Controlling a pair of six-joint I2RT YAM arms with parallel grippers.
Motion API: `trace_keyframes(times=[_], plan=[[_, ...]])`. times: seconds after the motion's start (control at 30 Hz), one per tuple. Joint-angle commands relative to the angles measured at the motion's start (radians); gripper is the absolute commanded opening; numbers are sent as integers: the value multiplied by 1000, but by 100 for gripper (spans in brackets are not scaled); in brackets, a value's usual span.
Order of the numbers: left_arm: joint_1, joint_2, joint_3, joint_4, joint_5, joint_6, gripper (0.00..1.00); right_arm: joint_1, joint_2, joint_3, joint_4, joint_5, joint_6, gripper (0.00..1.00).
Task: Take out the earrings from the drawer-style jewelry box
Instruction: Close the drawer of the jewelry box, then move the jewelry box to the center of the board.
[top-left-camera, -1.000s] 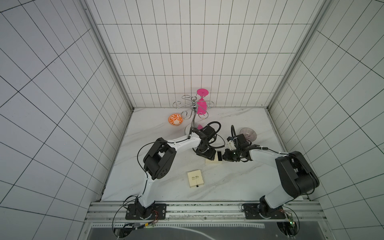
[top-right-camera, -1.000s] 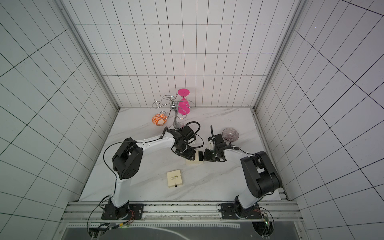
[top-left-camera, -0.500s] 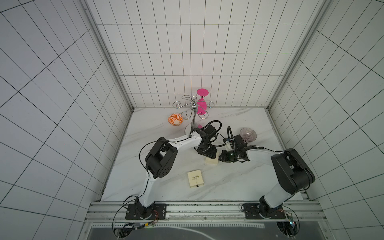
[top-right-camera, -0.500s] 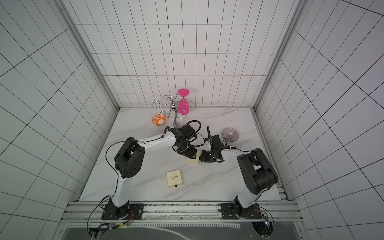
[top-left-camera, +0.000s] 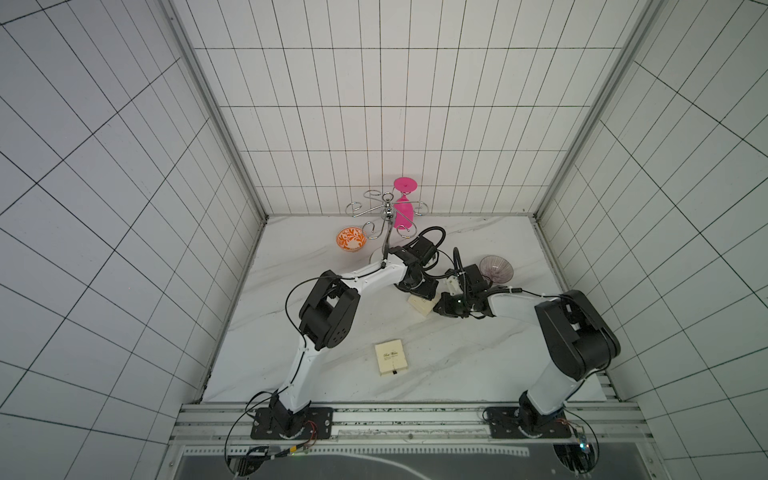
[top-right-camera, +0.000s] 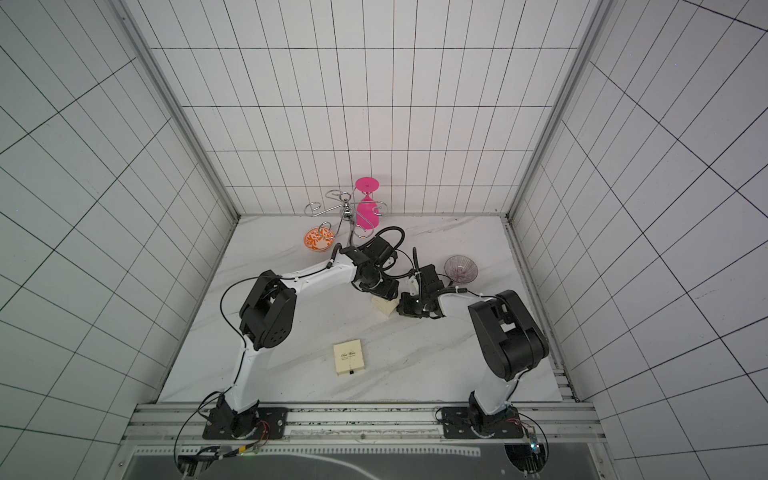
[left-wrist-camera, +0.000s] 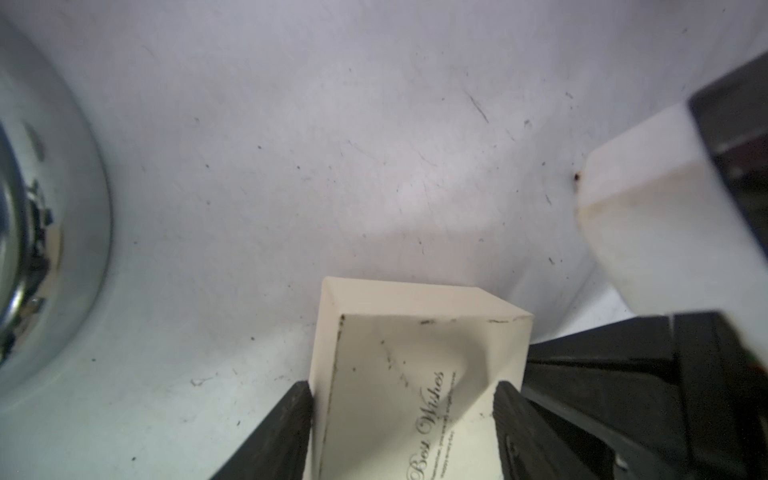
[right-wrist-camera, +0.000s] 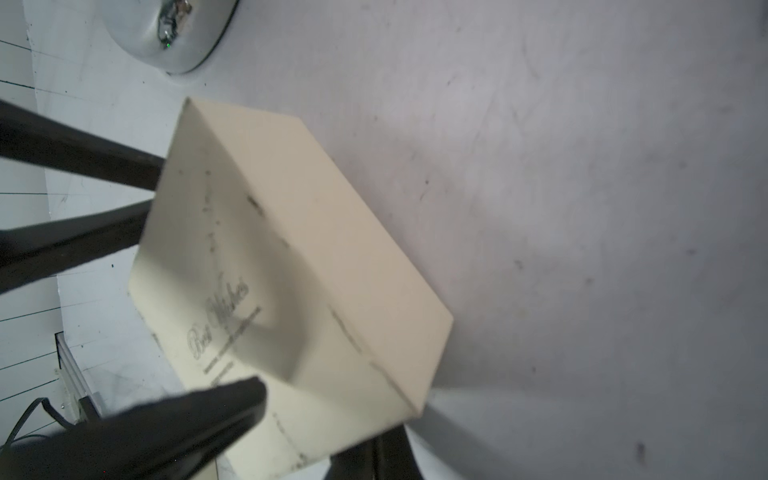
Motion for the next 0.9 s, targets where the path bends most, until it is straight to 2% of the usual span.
trace_keyframes(times=[0.0,0.07,0.2,0.43,0.57,0.77,0.87], plan=[[-1,1,15,62,-30,-13,80,3,-9,98,12,97,20,16],[0,-19,13,79,-54,-8,88,3,-42,91,4,142,22,22],[4,-65,-10,114,-86,-9,97,3,-106,72,-6,190,27,26],[4,-236,-131,153,-135,4,97,3,-274,18,-3,290,36,29],[-13,-387,-279,130,-149,34,97,-6,-384,-38,0,363,56,30],[-122,-612,-528,45,-289,163,97,-35,-538,-160,57,434,98,41],[-190,-664,-568,-56,-318,169,97,-40,-554,-188,75,421,98,45]])
